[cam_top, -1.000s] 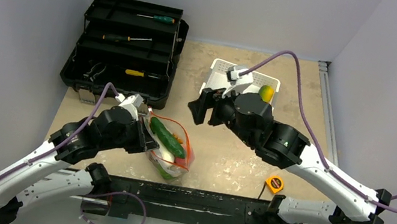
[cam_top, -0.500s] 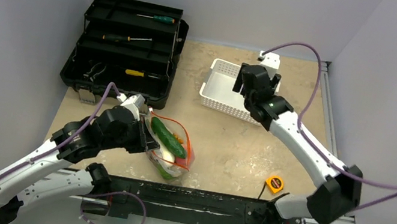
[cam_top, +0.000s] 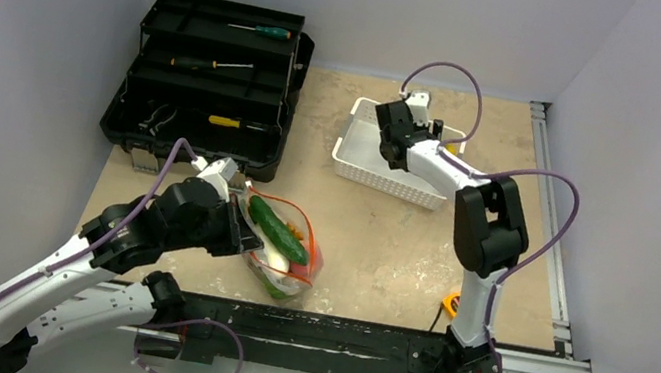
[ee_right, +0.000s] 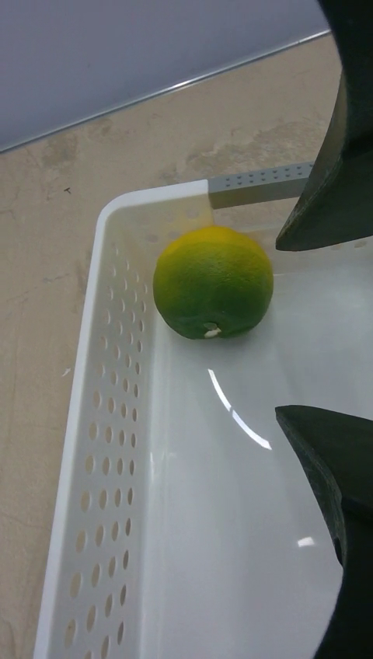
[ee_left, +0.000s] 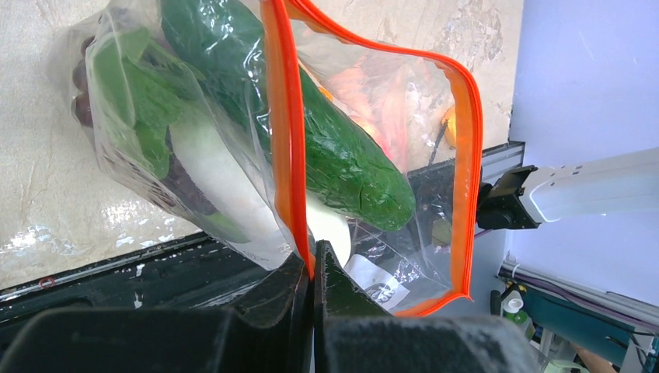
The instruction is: Place the food in the zip-top bag and seal the zipper
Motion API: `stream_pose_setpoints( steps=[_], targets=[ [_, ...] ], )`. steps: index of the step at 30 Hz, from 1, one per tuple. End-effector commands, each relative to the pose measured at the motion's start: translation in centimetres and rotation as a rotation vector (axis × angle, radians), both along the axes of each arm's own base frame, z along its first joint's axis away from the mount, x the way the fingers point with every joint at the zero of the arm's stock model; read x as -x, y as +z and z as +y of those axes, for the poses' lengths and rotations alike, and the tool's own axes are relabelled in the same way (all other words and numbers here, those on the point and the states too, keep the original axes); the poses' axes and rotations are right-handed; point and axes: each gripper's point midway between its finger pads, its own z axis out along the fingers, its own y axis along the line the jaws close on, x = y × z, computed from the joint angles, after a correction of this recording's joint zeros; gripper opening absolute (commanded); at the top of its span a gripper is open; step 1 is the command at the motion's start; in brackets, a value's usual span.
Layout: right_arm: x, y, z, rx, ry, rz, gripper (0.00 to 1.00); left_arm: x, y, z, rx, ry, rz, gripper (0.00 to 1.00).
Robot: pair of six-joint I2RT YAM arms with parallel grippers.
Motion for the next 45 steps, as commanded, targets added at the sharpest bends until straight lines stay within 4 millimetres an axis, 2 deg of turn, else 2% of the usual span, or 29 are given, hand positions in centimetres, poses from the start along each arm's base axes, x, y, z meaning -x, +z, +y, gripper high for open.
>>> stream_pose_setpoints(
  steps=[1,5,14,21,26,31,38,45],
  targets=[
    [-1.9,3.7,-1.7,0.104,-0.075,-0.106,0.70,-0.3,1.9,-0.5,0.035,-0.009,-0.040,0.00],
    [-2.6,3.7,-2.5,0.140,-0.099,-0.114,0.70,-0.4,1.9,-0.8,0.037,-0.016,-0.033,0.00],
    [-2.6,2.5,-4.5,0.164,-0.144,-0.095,0.71,-0.4,1.9,-0.8,0.038,-0.015,-0.030,0.00],
    [-2.9,0.1,-4.5,0.118,-0.111,-0.042,0.80,-0.4,2.0,-0.9,0.037,-0.017,-0.029,0.00],
    [-3.0,-1.9,-4.3,0.106,-0.096,0.005,0.80,-0.4,2.1,-0.8,0.036,-0.017,-0.031,0.00],
    [-2.9,-3.0,-4.7,0.122,-0.104,0.027,0.79,-0.4,2.0,-0.8,0.031,-0.018,-0.028,0.00],
    [-3.2,-3.8,-4.7,0.141,-0.095,0.038,0.73,-0.3,1.9,-0.8,0.031,-0.020,-0.025,0.00],
    [-3.5,-2.5,-4.2,0.098,-0.074,0.008,0.49,-0.3,2.0,-0.8,0.035,-0.018,-0.025,0.00]
  ],
)
